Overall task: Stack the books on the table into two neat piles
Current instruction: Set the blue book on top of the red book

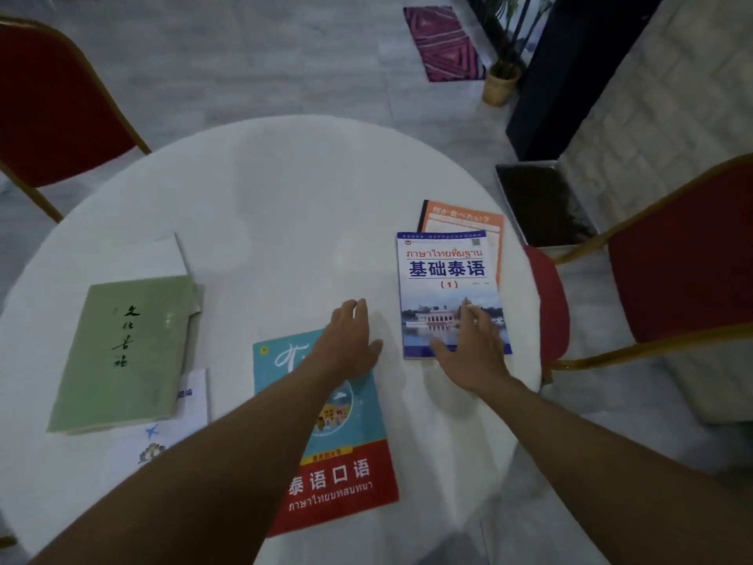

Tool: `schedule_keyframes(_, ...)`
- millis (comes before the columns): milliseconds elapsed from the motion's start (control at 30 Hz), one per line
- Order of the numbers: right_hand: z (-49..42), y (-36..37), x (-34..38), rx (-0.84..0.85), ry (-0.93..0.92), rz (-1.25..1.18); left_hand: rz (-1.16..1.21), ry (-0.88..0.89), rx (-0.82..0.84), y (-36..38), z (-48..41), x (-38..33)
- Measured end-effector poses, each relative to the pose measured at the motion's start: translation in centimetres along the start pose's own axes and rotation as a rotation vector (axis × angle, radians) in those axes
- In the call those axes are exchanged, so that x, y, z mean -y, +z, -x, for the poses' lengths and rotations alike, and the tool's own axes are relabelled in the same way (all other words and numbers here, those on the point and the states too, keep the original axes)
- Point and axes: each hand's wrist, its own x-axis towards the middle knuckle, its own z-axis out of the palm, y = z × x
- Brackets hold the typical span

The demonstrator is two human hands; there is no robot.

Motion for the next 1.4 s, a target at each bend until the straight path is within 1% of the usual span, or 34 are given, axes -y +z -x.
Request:
schedule_keyframes(100,-1.9,-0.9,-1.3,-0.051,0.054,0.003,-0.020,0.029,0.027,0.7,-2.4,-1.7)
schedule_keyframes(267,-4.5,-1.3,-2.7,-0.010,0.200,-0.017,0.000,-0.015,0.074,2.1,-5.2,-4.0)
schedule_keyframes(333,-5.0,-1.2,-2.9,-0.020,0.239,-0.035,0.034,-0.033,0.096,2.5,-5.9,-4.5)
schedule_keyframes(433,-5.7,-1.1,-2.5,-0.032,0.303,-0.060,0.186,-0.092,0.102,3.0,-6.7,-5.4)
schedule_keyframes(567,-6.0,-1.9,-2.4,0.049,0.421,-0.129,0.367,-0.244,0.109,3.0,-7.4,-6.1)
schedule_keyframes(667,-5.4,-2.2,-2.7,0.082,0.450,-0.187,0.477,-0.288,0.140,2.9,-7.2,-6.1)
schedule_keyframes(733,-4.9,-2.2,-2.6,0.048,0.433,-0.269,0.507,-0.269,0.128,2.8,-6.9,-6.4)
schedule_keyframes(867,-4.0,-2.5,-1.9,-0.010,0.354,-0.417,0.470,-0.190,0.070,1.9,-5.4,-6.4)
schedule_keyframes(933,-3.3,-2.6,-1.4,0.005,0.322,-0.506,0.458,-0.158,0.047,1.2,-4.4,-5.7)
schedule_keyframes(1033,-1.7,-2.3,-0.1,0.053,0.264,-0.562,0.453,-0.145,0.027,0.1,-2.5,-4.2)
schedule_keyframes(1133,0.1,-1.5,1.5,0.112,0.216,-0.567,0.442,-0.159,0.015,-0.6,0.1,-2.3)
schedule_keyframes(1267,2.4,0.1,3.6,0.202,0.156,-0.515,0.408,-0.202,-0.004,-0.8,3.8,1.0)
schedule_keyframes(1400,4.8,2.7,5.2,0.279,0.104,-0.461,0.415,-0.222,0.018,0.0,7.5,4.3)
